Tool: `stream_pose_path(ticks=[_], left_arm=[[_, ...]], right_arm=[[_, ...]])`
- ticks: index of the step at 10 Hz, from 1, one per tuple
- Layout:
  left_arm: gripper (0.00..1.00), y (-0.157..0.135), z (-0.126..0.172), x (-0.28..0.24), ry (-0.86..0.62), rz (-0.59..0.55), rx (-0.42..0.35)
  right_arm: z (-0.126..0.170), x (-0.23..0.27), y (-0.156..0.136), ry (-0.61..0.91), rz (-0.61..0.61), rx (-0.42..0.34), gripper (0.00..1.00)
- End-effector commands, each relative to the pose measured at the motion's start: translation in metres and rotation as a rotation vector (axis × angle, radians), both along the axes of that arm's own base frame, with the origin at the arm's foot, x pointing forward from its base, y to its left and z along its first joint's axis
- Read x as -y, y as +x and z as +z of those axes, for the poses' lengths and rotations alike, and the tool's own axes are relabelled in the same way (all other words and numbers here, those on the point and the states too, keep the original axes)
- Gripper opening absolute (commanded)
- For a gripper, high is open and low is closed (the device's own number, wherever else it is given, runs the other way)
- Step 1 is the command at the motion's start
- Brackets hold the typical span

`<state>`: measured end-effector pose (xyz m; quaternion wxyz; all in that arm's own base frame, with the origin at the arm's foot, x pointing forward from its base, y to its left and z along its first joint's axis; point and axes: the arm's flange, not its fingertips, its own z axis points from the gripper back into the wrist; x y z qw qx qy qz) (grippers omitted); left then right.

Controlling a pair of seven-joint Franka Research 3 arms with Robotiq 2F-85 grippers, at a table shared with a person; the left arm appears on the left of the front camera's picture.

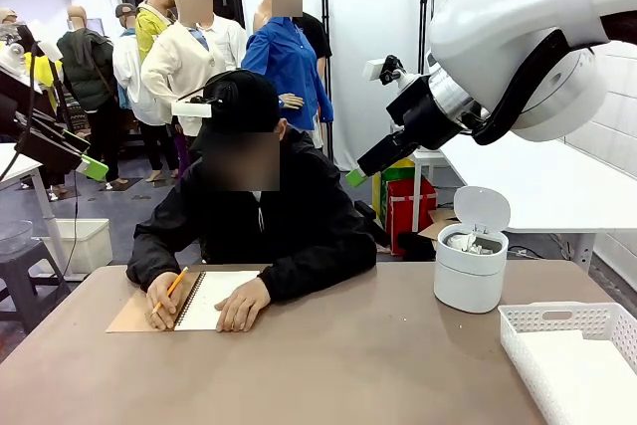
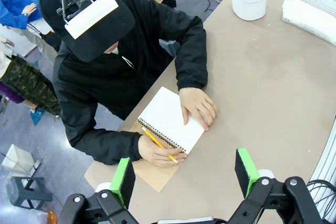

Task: Sort the paper based on its condition.
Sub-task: If a person hands you a paper, place it in the Organizing basket , and if it's crumpled, put it in the Trash can.

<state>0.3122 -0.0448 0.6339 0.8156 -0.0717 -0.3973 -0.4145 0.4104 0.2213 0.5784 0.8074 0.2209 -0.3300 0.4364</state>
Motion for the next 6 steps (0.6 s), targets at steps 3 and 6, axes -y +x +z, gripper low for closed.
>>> stream_pose_path(ticks=[3, 6], left_arm=[[1.00, -0.0003, 0.0001, 0.0000, 0.001, 0.012, 0.002], [1.00, -0.0003, 0.0001, 0.0000, 0.001, 0.012, 0.002]], right_arm=[[-0.0006, -0.0001, 0.0000, 0.005, 0.001, -0.006, 1.00], [-0.0006, -0.0001, 0.0000, 0.005, 0.001, -0.006, 1.00]])
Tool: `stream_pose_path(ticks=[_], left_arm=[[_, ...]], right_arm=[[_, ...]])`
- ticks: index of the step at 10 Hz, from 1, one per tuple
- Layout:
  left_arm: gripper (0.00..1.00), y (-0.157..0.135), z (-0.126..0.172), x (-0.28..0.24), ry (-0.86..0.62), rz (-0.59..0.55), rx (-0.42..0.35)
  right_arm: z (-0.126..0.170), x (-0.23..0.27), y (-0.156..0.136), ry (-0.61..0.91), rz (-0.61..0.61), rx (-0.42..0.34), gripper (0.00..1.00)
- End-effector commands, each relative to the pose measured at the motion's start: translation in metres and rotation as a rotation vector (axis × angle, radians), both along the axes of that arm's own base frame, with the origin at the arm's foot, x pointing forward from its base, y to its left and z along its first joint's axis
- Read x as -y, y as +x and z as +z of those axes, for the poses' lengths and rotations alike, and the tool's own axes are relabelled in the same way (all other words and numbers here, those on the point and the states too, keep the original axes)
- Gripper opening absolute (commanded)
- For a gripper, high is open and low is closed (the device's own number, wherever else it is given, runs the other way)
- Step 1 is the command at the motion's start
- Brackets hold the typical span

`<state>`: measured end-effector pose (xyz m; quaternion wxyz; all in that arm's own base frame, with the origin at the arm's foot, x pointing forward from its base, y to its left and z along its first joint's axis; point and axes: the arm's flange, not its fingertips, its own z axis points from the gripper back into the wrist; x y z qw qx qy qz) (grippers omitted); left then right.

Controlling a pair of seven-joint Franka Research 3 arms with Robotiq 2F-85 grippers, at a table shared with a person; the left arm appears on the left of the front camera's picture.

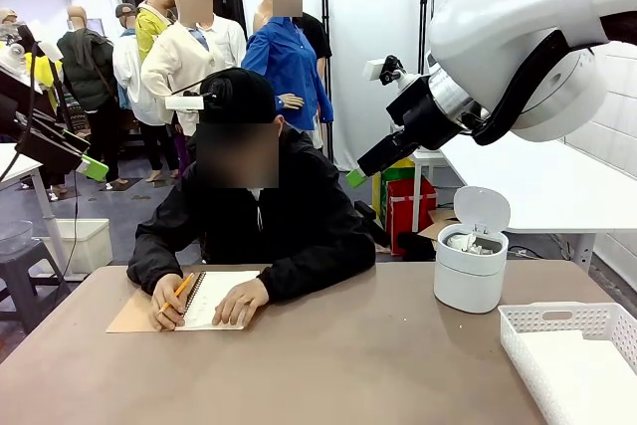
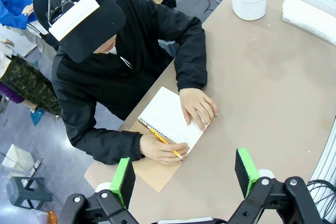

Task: Sort the paper based on its condition.
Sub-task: If a person hands you a paper, place it in the Organizing basket , and if it's crumpled, put it in the Trash can.

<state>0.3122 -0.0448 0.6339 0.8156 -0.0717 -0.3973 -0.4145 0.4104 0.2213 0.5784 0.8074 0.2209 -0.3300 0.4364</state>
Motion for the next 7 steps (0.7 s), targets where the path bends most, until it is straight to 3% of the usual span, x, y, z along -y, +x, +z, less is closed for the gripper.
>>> stream_pose_path(ticks=[1, 7], left_arm=[[1.00, -0.0003, 0.0001, 0.0000, 0.001, 0.012, 0.002], [1.00, -0.0003, 0.0001, 0.0000, 0.001, 0.012, 0.002]], right_arm=[[-0.0006, -0.0001, 0.0000, 0.005, 0.001, -0.006, 1.00], [-0.0006, -0.0001, 0.0000, 0.005, 0.001, -0.006, 1.00]])
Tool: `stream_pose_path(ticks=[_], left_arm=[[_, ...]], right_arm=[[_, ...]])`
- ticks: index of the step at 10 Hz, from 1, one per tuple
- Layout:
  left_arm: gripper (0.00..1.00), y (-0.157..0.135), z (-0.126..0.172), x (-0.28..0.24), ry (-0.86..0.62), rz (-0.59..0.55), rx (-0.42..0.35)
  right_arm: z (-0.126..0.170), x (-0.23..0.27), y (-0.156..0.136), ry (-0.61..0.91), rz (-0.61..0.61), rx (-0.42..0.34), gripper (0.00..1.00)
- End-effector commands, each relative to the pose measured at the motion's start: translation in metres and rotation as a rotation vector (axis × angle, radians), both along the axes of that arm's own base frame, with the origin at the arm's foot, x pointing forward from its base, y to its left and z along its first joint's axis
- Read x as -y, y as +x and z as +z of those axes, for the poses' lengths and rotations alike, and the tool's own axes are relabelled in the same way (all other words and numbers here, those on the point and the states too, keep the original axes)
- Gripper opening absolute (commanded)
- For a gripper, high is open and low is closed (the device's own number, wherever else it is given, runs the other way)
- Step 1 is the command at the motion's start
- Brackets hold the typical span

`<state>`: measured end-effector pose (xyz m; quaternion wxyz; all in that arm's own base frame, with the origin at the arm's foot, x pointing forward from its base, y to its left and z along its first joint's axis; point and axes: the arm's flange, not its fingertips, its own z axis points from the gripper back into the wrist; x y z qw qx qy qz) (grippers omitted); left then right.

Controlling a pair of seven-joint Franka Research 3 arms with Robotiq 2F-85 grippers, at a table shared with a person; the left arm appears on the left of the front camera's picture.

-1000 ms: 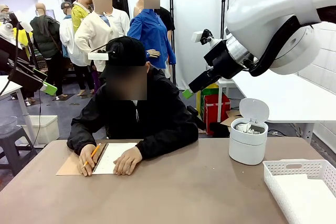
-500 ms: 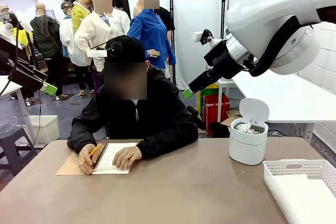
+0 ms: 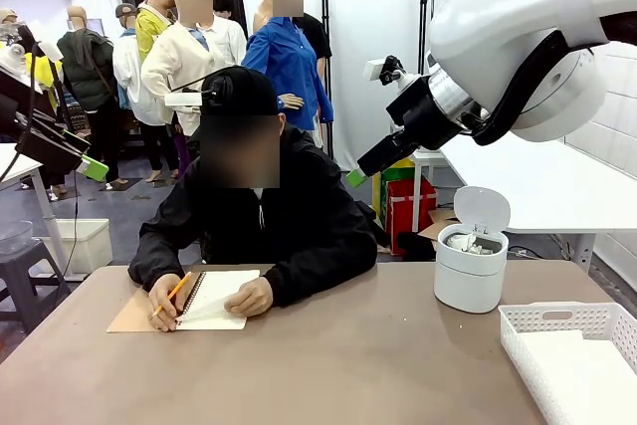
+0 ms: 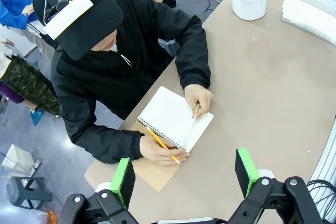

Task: Sort the paper based on its condition.
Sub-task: If a person hands you a paper, place it in the Organizing basket , and if it's crumpled, put it in the Trash can.

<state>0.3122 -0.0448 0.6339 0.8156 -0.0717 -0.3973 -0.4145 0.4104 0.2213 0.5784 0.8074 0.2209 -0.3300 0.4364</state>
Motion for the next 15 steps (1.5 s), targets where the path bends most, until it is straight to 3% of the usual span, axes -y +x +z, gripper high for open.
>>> stream_pose_path(ticks=[1, 15], left_arm=[[1.00, -0.0003, 0.0001, 0.0000, 0.001, 0.012, 0.002], [1.00, -0.0003, 0.0001, 0.0000, 0.001, 0.012, 0.002]], right_arm=[[-0.0006, -0.0001, 0.0000, 0.005, 0.001, -0.006, 1.00], [-0.0006, -0.0001, 0.0000, 0.005, 0.001, -0.006, 1.00]])
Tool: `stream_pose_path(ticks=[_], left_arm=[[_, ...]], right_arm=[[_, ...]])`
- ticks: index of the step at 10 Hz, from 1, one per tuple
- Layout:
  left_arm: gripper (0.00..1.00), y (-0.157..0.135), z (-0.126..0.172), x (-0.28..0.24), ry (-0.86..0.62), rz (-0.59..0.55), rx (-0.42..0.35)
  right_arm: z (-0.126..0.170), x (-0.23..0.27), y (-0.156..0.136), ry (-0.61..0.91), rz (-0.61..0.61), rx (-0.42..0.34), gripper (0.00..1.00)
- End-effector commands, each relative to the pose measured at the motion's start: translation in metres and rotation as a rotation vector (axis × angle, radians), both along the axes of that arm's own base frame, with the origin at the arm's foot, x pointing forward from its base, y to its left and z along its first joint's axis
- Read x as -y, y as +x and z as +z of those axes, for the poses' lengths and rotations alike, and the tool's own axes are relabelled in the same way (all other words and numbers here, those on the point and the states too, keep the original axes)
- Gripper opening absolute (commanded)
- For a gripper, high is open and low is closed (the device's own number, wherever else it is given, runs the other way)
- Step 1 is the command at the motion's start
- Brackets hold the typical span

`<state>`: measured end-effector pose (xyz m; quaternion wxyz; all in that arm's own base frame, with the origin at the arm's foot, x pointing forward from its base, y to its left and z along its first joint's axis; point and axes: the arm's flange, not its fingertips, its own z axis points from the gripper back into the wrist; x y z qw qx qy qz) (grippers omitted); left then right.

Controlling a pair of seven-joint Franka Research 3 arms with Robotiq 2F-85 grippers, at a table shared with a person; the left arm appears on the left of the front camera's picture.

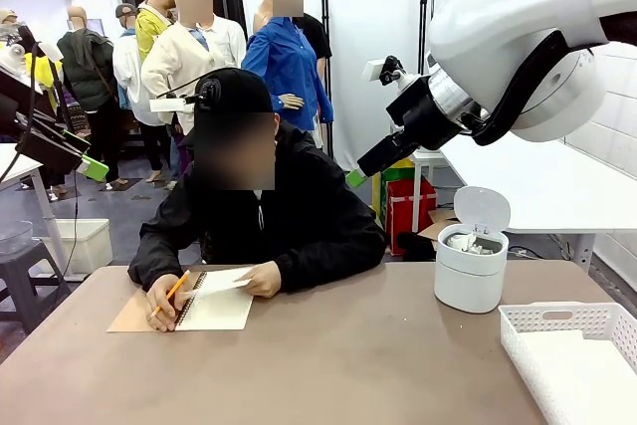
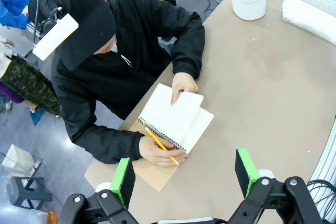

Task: Sort the paper based on its condition.
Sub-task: If a person hands you a paper, place it in the Organizing basket , and if it's crumpled, put it in the Trash can.

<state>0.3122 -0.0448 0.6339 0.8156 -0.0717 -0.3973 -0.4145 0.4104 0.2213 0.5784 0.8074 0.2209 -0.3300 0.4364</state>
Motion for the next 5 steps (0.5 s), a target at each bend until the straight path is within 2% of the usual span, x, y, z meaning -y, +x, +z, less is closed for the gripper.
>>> stream_pose_path(ticks=[1, 5], left_arm=[[1.00, -0.0003, 0.0001, 0.0000, 0.001, 0.012, 0.002], [1.00, -0.0003, 0.0001, 0.0000, 0.001, 0.012, 0.002]], right_arm=[[-0.0006, -0.0001, 0.0000, 0.005, 0.001, -0.006, 1.00], [-0.0006, -0.0001, 0.0000, 0.005, 0.001, -0.006, 1.00]])
